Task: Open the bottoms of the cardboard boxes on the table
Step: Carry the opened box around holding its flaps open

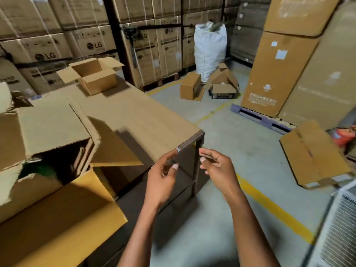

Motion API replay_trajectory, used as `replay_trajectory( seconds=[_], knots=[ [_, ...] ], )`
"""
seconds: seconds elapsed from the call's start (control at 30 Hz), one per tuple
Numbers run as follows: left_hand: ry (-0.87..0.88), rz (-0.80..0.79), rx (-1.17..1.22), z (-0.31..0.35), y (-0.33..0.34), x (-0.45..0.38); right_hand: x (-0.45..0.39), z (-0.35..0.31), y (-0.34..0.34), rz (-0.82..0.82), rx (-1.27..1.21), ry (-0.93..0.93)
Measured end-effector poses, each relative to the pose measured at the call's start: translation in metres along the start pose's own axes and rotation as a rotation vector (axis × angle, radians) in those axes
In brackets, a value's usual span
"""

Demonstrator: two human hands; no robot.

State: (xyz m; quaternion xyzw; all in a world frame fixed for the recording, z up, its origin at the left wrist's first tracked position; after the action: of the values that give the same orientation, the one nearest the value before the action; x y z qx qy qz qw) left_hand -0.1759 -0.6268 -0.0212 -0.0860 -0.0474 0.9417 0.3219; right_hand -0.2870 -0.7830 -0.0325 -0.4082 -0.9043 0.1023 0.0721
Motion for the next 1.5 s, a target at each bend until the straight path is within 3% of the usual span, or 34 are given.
replay_trajectory(
  seconds=[0.23, 0.47, 0.73, 0.9, 1.23, 1.5],
  knots=[
    [-0.145, 0.038, -0.011, -0.047, 0.047, -0.066, -0.093, 0.049, -0.021, -0.083, 0.017, 0.113],
    [-0.242, 0.088, 0.147, -0.085, 0.095, -0.201, -0.236, 0.062, -0.025, -0.209, 0.124, 0.121],
    [-0.192, 0.17, 0.188, -0.063, 0.135, -0.382, -0.405, 0.037, -0.061, -0.169, 0.111, 0.11],
    [-0.237, 0.201, 0.167, -0.09, 0.178, -0.458, -0.502, 0.053, -0.074, -0.222, 0.103, 0.13],
    [-0.259, 0.573, 0.329, -0.117, 0.234, -0.597, -0.73, 0.032, -0.083, -0.529, 0.228, -0.017],
    [-0.283, 0.794, 0.289, -0.124, 0.223, -0.668, -0.839, 0.007, -0.001, -0.797, 0.161, -0.031]
  ],
)
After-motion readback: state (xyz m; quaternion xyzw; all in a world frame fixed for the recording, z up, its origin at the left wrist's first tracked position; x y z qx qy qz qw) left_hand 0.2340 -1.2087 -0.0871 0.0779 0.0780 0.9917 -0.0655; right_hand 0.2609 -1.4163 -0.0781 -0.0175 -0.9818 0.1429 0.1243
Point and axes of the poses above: each hand's wrist, its own x-axis away from the middle knuckle, its own y-axis out of the palm, z = x × y, the point moved 6 cm from there along -x, towards the middle knuckle, and after that the axes turned 7 degrees about x, right-handed, at the moved point
